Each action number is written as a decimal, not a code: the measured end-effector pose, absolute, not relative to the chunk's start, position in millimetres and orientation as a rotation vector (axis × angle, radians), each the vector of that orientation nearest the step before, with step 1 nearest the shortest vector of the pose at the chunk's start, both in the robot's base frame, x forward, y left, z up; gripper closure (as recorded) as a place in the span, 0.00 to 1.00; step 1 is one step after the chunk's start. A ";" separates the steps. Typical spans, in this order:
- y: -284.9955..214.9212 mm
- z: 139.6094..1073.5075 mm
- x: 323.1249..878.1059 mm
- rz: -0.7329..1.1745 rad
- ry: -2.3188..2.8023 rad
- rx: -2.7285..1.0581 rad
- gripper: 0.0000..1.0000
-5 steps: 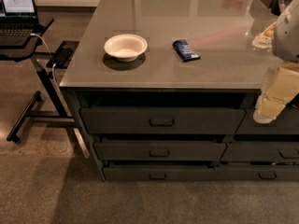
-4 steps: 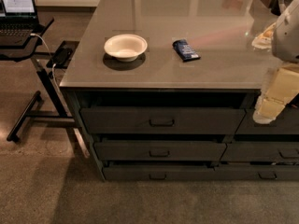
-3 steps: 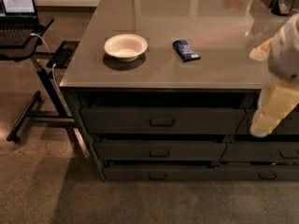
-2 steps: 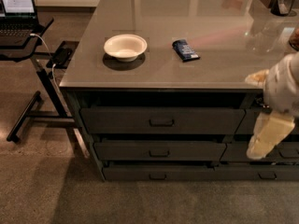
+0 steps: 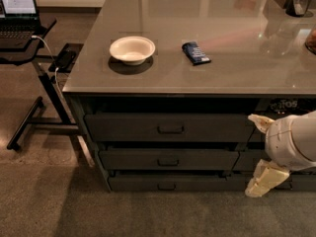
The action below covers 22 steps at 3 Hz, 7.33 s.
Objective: Open bottom drawer
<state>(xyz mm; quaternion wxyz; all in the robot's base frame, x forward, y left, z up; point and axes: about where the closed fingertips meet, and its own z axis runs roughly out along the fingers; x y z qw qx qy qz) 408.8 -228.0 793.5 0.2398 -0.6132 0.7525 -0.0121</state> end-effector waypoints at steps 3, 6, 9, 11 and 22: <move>-199.9 740.7 409.9 0.070 1.987 -1.669 0.00; -187.4 593.9 471.8 0.242 1.887 -1.530 0.00; -180.2 544.8 486.9 0.218 1.878 -1.572 0.00; -192.3 421.1 500.7 0.278 1.923 -1.552 0.00; -203.8 174.7 612.9 0.230 1.916 -1.526 0.00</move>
Offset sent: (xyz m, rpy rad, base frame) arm -0.0075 0.0267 -0.0264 0.0679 0.0120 0.0384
